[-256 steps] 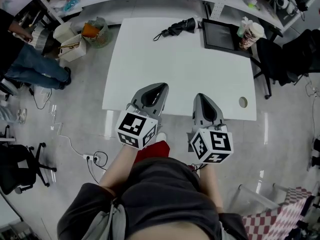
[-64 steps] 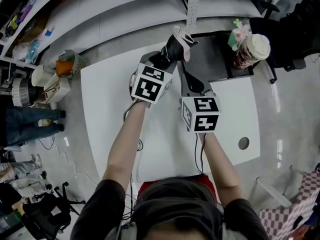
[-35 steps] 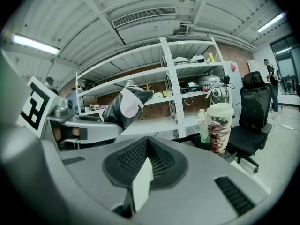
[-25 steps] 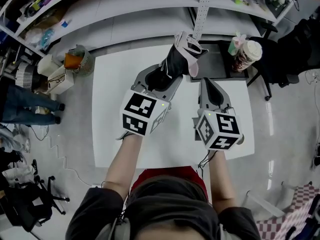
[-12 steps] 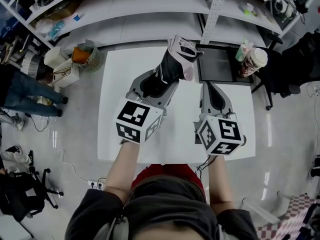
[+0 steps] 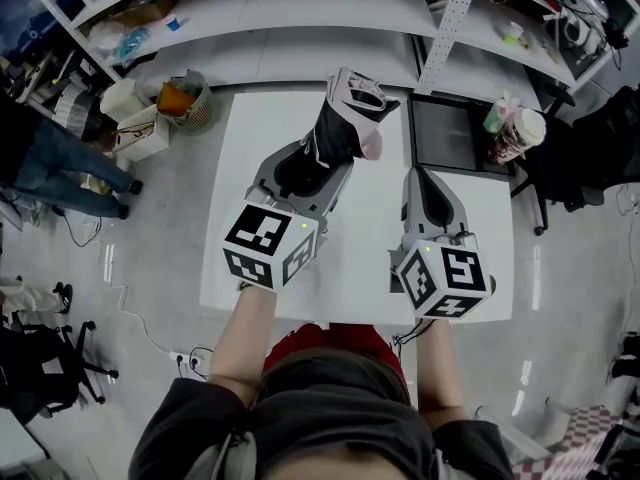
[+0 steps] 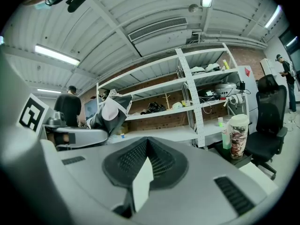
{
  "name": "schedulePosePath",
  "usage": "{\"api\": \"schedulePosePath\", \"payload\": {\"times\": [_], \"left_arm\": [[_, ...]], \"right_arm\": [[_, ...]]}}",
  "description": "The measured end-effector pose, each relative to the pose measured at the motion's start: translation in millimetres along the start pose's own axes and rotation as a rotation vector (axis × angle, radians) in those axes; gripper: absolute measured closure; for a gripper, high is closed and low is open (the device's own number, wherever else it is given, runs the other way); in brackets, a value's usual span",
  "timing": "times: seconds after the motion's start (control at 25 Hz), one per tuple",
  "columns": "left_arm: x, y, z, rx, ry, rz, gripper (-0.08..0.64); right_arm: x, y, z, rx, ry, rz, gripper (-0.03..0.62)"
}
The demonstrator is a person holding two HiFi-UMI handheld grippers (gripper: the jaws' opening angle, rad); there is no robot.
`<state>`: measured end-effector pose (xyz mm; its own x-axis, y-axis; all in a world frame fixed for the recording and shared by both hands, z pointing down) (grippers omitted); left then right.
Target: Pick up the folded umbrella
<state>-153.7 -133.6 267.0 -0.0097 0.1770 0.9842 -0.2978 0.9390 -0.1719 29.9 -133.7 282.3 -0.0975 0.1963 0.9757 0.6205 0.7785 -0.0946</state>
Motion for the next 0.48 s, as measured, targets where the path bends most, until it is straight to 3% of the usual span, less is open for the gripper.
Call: {"api": "schedulePosePath", "payload": {"times": [0.48], "left_arm": [[2, 44, 18, -0.099, 0.072, -0.053, 0.357]], "right_arm": [[-8, 1, 31, -0.077, 0.033, -0.013, 0.574]]}}
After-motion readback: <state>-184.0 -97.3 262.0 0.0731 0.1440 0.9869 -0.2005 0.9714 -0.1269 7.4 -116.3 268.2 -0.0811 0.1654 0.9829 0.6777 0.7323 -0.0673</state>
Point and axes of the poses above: the fingertips, and each gripper's own axes: y backward along the fingers, z to its left, x out of its underside, the point moved 7 cm from there along y, backward along the fingers, and after that the axes turned 12 degrees about -x, right-handed, at the moved point
